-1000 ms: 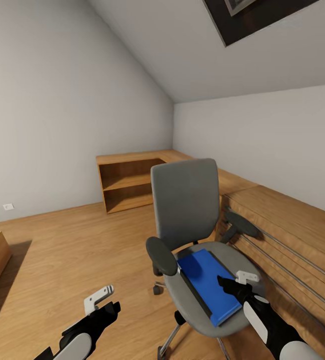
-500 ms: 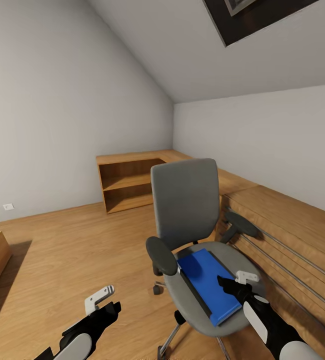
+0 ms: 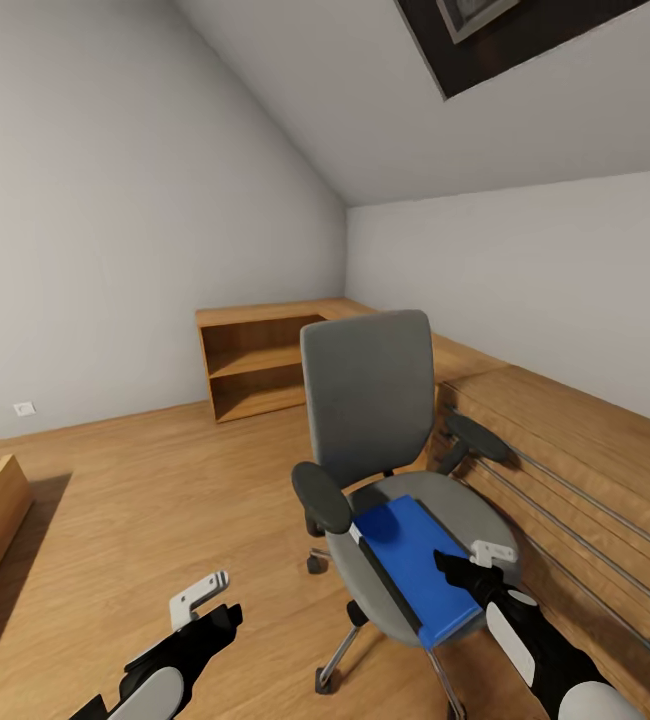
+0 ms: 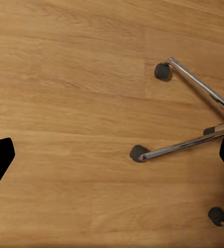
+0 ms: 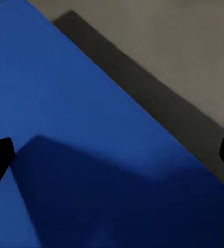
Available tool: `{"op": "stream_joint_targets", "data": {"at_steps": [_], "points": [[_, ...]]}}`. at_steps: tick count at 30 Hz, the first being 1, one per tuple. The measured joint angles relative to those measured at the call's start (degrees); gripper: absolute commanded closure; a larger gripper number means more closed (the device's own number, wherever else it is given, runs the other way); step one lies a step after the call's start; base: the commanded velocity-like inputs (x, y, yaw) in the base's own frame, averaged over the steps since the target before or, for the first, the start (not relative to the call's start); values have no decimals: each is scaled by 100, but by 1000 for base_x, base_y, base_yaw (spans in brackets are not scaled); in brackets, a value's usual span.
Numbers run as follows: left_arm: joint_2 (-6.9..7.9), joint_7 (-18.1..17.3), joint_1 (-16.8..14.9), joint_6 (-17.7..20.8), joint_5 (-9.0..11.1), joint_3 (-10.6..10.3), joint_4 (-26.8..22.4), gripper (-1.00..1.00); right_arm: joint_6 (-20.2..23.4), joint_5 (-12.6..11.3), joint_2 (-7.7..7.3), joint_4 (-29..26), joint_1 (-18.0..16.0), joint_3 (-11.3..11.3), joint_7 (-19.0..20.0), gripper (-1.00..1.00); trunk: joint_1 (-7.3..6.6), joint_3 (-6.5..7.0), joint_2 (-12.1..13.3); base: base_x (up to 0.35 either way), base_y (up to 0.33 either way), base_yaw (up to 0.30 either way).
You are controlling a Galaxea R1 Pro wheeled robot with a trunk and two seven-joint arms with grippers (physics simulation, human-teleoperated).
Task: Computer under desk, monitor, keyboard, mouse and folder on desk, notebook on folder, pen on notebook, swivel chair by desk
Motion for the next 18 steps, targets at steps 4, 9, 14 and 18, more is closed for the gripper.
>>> {"op": "stream_joint_targets", "data": {"at_steps": [4,9,14,18], "points": [[-1,-1,0,-2,0,0,0,-100,0,2,0,-1,0,-2,-1,-100,0,0,0,-5,0,0],[-3,-2,0,-3,2,-2,0,-100,0,3,6,3,0,-1,-1,-100,1,0,0,-90,0,0],[-3,-2,0,-3,7,-26,0,-100,1,0,7,-15,0,0,1,-100,1,0,0,-177,0,0],[-1,-2,0,-3,6,-33,0,-100,1,-1,8,-20,0,2,1,-100,0,0,0,-37,0,0]]}}
